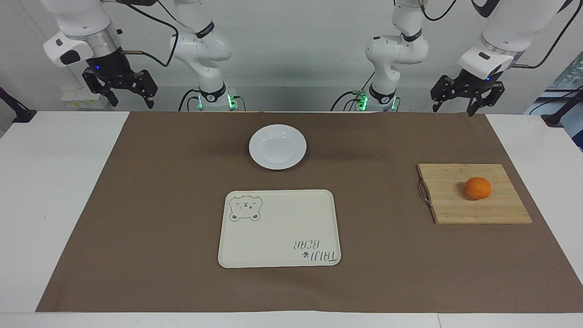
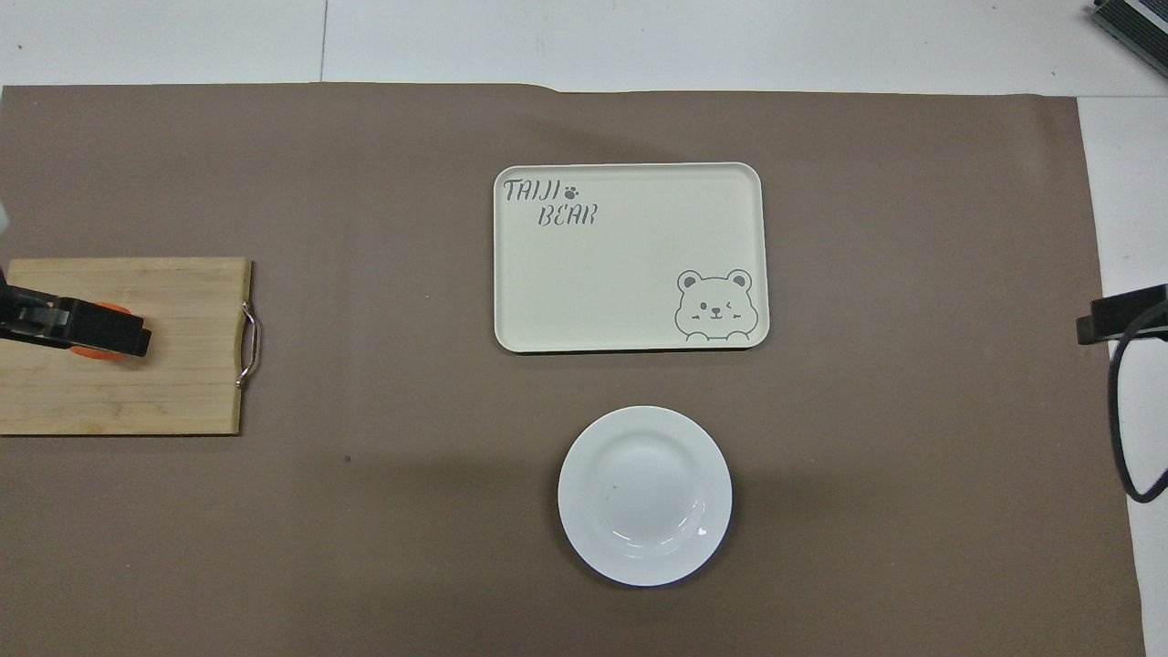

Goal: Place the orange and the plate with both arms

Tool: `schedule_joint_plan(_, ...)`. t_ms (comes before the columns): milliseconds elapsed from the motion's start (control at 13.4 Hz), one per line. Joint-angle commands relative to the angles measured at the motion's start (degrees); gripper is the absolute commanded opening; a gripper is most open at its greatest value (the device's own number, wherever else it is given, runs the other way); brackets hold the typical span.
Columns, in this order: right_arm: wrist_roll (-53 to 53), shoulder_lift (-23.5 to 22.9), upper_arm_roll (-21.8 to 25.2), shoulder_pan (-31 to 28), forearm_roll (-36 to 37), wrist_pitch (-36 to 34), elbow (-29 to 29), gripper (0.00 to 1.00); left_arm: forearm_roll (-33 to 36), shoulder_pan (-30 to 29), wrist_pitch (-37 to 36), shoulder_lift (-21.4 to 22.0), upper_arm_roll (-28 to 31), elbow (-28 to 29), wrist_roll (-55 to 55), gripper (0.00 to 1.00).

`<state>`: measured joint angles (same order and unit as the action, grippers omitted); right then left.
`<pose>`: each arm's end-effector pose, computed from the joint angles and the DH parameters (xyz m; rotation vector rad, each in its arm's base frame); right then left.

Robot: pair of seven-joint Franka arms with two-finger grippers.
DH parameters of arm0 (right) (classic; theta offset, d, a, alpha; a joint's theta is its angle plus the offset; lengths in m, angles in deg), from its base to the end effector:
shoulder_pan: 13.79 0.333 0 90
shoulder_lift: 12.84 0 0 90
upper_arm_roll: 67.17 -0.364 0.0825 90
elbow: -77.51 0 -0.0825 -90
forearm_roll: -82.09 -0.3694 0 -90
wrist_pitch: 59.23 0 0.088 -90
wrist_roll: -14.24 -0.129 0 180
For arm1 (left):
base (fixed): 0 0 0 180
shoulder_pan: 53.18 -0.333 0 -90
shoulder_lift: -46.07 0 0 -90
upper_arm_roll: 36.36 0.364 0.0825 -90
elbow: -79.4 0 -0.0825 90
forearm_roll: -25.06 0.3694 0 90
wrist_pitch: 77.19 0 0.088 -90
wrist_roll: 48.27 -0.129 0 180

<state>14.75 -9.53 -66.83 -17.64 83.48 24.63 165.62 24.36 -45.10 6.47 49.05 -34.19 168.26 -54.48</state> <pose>0.5060 -0.0405 0.6864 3.1166 -0.1038 -0.0271 0.5061 -0.0534 0.6773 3.1091 -0.3320 -0.0606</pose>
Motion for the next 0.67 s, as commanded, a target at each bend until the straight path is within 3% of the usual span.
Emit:
schedule_joint_plan(0, 1.07, 0.47, -0.08, -0.28, -0.95, 0.52, 0.65, 1.0, -0.62, -0.26, 0.01, 0.62, 0.12, 0.17, 0.32, 1.0)
schedule_joint_plan(374, 1.07, 0.56, -0.08, -0.28, -0.95, 0.52, 0.65, 1.0, -0.62, -0.43, 0.53, 0.62, 0.2, 0.26, -0.38, 1.0)
schedule_joint_plan(598, 1.07, 0.56, -0.17, -0.28, -0.95, 0.6, 0.65, 1.0, -0.62, -3.15, 4.39, 0.27, 0.29, 1.57, -3.79, 1.0)
